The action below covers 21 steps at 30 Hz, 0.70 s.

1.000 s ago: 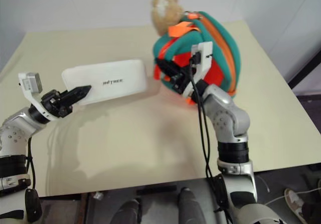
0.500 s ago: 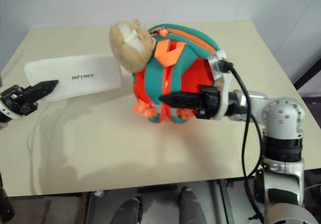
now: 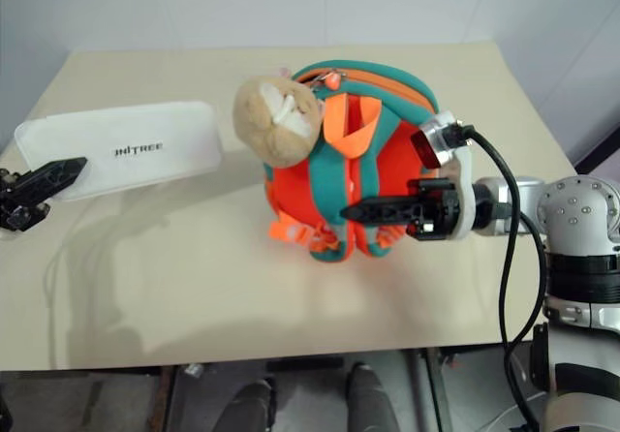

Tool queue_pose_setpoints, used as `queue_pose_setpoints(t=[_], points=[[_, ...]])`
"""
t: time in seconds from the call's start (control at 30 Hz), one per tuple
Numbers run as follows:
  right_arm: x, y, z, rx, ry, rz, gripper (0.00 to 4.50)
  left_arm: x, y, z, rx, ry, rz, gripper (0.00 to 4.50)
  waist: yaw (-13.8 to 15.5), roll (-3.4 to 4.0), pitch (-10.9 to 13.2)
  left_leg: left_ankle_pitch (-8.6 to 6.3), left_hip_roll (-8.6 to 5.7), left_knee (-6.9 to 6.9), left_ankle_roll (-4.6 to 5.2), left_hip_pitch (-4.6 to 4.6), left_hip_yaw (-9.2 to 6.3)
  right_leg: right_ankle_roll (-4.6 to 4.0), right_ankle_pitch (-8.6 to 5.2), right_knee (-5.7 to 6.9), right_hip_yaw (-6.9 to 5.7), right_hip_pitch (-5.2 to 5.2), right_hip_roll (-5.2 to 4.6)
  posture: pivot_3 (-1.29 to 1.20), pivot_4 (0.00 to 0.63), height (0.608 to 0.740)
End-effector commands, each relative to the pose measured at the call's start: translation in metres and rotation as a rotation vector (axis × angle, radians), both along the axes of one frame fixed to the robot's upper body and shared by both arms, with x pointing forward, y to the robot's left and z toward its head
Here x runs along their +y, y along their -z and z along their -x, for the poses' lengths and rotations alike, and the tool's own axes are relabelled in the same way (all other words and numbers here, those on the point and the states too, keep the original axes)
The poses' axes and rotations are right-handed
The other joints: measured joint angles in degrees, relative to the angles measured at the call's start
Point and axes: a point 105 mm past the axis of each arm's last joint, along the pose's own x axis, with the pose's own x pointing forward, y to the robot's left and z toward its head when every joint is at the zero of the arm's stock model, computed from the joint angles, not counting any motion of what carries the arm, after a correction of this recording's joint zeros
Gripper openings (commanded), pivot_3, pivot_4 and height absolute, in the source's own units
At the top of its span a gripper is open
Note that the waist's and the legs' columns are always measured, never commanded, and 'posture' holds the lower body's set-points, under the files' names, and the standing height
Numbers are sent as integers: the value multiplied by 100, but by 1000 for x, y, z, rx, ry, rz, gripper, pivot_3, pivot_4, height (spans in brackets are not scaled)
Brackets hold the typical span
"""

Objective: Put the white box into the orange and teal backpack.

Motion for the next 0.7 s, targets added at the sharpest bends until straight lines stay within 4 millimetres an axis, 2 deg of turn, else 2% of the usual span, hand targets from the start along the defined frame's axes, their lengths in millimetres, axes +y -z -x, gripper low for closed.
queue_pose_setpoints(t=[0.03,0.23,0.4,0.57,0.7], points=[[4,2,6,-34,-42,6,9,-14,-28,16,-119,75,27,1377,0,0,0,0,0,0,0,0,0,0,0,2,0,0,0,0,150,740],[2,17,10,-42,-65,49,9,-35,-48,22,-200,144,20,1377,-12,-1,0,0,0,8,0,1,1,0,0,8,1,0,1,0,150,740],[1,24,6,-54,-71,81,9,-48,-61,14,-277,167,12,1377,-3,0,0,1,-1,23,-2,5,0,0,0,17,1,4,2,0,150,740],[4,29,6,-58,-86,92,9,-74,-66,8,-311,275,3,1377,-4,-2,-1,1,-5,43,-2,3,-1,4,2,25,1,10,1,0,150,740],[5,31,5,-62,-84,93,9,-86,-61,6,-290,334,-34,1377,-20,-1,-1,1,-4,42,-2,3,0,5,3,27,3,7,3,0,150,740]])
